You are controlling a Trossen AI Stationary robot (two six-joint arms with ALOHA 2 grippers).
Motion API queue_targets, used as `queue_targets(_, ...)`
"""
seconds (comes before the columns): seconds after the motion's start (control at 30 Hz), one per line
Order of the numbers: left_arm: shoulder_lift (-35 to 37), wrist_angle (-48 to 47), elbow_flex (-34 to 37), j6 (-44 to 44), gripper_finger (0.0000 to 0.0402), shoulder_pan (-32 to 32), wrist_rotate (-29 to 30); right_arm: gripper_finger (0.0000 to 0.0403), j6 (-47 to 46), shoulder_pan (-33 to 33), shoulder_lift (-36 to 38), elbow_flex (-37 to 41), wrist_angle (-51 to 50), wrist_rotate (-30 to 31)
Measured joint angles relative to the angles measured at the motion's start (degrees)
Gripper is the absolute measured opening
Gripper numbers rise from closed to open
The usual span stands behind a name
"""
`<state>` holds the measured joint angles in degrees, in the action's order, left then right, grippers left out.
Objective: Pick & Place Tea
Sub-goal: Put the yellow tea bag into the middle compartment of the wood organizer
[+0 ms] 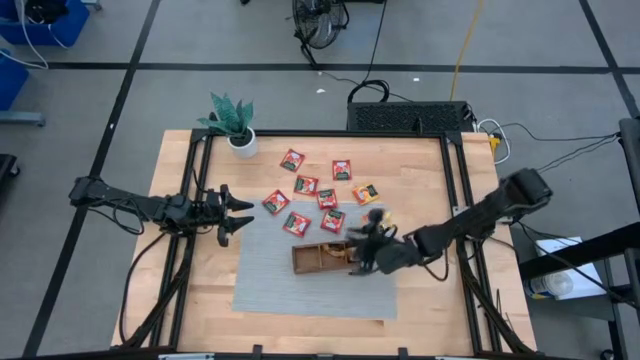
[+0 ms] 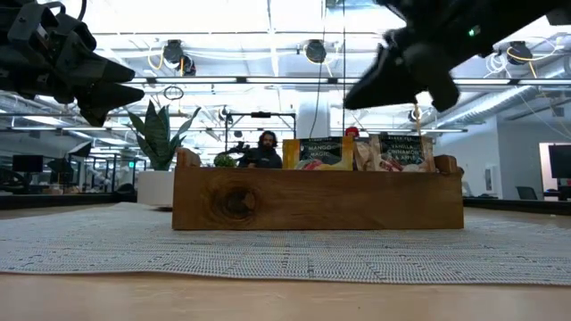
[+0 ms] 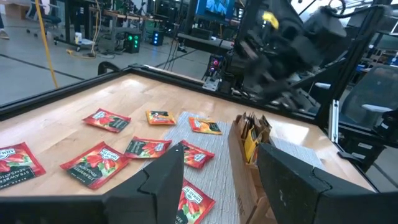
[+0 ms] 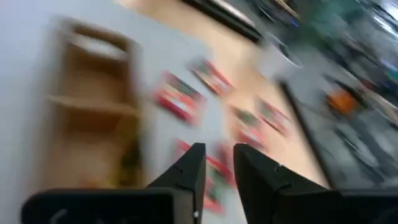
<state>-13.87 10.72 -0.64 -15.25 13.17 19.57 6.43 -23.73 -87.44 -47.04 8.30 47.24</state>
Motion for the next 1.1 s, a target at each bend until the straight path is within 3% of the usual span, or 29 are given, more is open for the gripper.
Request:
queue_targets(0.1,0.0,0.0,0.0,0.0,0.0205,0.0,0.0,0.0056,-6.9,3.4,5.5,1.0,-12.7,2.4)
queue_targets(0.27,0.0,0.0,0.0,0.0,0.0205,0.0,0.0,0.0069,-12.3,14.1,14.3,3.1,-23.6,-5.8)
queue_targets(0.5,0.0,0.0,0.0,0.0,0.0205,0.0,0.0,0.0136,-2.0,30.3,19.3,4.8,-24.7,-31.1)
queue_targets(0.6,0.0,0.0,0.0,0.0,0.0205,0.0,0.0,0.0184,-1.5,35.9,18.3,4.8,-24.9,-36.5)
queue_targets(0.77,0.0,0.0,0.0,0.0,0.0205,0.0,0.0,0.0239,-3.6,46.2,14.0,4.8,-25.3,-40.3)
queue_targets(0.9,0.0,0.0,0.0,0.0,0.0205,0.0,0.0,0.0252,0.0,52.4,9.4,4.8,-25.3,-45.9)
queue_targets(1.0,0.0,0.0,0.0,0.0,0.0205,0.0,0.0,0.0253,0.1,54.3,5.0,3.5,-25.6,-47.2)
queue_targets(1.1,0.0,0.0,0.0,0.0,0.0205,0.0,0.0,0.0254,-0.6,54.8,1.3,1.3,-25.7,-53.1)
